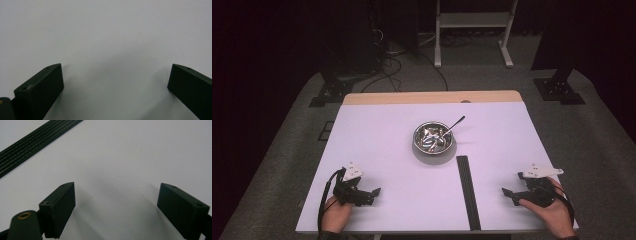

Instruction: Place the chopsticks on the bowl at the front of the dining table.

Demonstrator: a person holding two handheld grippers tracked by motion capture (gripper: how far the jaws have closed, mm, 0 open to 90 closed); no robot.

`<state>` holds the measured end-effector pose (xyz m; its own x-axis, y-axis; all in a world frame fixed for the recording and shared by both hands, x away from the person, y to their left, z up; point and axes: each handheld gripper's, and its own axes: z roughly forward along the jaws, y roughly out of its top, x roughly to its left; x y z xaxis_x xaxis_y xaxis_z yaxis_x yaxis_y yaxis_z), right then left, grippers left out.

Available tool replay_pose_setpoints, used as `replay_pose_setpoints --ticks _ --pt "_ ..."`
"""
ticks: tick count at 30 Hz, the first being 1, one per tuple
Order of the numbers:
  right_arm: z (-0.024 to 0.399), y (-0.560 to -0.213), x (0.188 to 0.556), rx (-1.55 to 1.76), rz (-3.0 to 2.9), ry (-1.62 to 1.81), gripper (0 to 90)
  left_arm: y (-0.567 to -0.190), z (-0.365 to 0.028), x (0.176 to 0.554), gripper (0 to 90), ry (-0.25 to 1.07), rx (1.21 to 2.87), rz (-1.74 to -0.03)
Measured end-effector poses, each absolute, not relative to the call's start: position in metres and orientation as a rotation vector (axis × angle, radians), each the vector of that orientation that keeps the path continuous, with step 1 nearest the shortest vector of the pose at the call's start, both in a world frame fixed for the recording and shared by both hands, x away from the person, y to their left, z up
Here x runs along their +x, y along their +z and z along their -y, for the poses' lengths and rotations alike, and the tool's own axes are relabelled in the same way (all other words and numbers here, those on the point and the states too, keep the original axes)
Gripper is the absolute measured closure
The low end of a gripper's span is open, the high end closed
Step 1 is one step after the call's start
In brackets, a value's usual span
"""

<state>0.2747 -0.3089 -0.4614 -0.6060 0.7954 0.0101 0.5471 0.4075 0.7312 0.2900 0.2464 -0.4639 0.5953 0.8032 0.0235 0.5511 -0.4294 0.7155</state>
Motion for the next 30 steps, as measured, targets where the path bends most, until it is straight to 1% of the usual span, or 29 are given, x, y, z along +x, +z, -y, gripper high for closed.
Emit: replay_pose_setpoints --ticks 30 --pt "0.295 -0.452 0.288 1.132 -2.302 1.077 13.4 -0.464 -0.246 0.29 0.0 0.48 2.145 -1.068"
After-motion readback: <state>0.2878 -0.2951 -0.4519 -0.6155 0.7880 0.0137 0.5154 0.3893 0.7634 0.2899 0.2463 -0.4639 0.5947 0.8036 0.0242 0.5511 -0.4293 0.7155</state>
